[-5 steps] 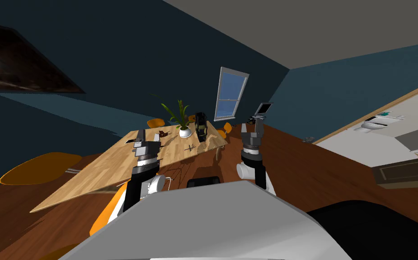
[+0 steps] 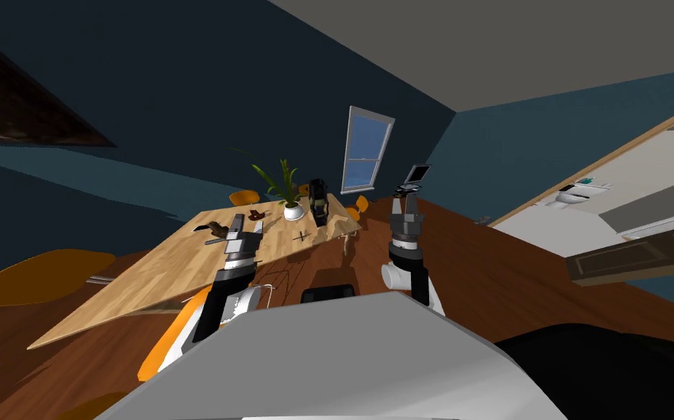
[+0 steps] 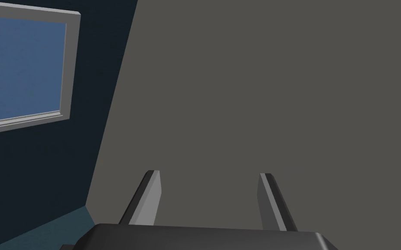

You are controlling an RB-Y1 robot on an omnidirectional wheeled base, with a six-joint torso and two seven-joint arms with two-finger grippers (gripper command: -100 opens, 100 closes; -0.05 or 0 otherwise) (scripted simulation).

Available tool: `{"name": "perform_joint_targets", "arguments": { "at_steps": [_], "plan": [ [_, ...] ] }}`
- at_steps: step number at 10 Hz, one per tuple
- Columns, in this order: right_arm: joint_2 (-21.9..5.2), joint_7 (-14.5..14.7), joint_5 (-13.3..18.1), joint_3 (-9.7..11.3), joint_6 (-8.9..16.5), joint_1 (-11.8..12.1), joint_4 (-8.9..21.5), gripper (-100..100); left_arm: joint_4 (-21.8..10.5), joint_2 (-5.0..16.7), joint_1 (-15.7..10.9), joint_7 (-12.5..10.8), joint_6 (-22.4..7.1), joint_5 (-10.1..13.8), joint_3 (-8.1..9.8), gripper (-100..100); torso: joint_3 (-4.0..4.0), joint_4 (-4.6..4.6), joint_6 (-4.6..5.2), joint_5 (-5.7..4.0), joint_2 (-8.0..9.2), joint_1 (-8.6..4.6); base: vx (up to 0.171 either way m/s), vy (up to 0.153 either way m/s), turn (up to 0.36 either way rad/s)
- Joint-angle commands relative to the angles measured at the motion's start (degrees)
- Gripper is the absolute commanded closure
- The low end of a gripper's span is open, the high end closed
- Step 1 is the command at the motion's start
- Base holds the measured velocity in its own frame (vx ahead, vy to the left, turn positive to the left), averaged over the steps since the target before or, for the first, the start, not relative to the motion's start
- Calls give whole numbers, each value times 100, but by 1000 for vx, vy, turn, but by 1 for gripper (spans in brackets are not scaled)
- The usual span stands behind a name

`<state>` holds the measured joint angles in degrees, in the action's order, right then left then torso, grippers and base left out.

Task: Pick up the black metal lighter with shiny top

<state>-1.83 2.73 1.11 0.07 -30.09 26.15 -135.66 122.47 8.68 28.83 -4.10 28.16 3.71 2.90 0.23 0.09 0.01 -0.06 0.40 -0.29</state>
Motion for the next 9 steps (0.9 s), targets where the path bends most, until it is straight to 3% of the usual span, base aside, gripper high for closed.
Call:
{"name": "perform_joint_targets", "arguments": {
  "at_steps": [1,5,6,8,9],
  "plan": [
    [0,0,0,0,0,0,0,0,-265,224,1,-60,12,-16,-36,-100,0,0,0,0,0,0,-102,-91,-116],
    [0,0,0,0,0,0,0,0,-1026,860,52,-326,5,-75,-91,-100,2,1,1,-4,2,-18,-106,-118,-139],
    [0,0,0,0,0,0,0,0,-1026,887,52,-326,5,-75,-91,-100,-1,0,-1,-5,-3,-17,-55,-86,-50],
    [0,0,0,0,0,0,0,0,-1381,1254,91,-496,-9,-147,-144,-100,-9,-3,0,-1,-17,-1,-43,-106,-163],
    [0,0,0,0,0,1,0,0,-1486,1254,91,-496,-9,-147,-144,-100,-11,-4,0,-3,-19,-10,-27,-79,-42]
  ]
}}
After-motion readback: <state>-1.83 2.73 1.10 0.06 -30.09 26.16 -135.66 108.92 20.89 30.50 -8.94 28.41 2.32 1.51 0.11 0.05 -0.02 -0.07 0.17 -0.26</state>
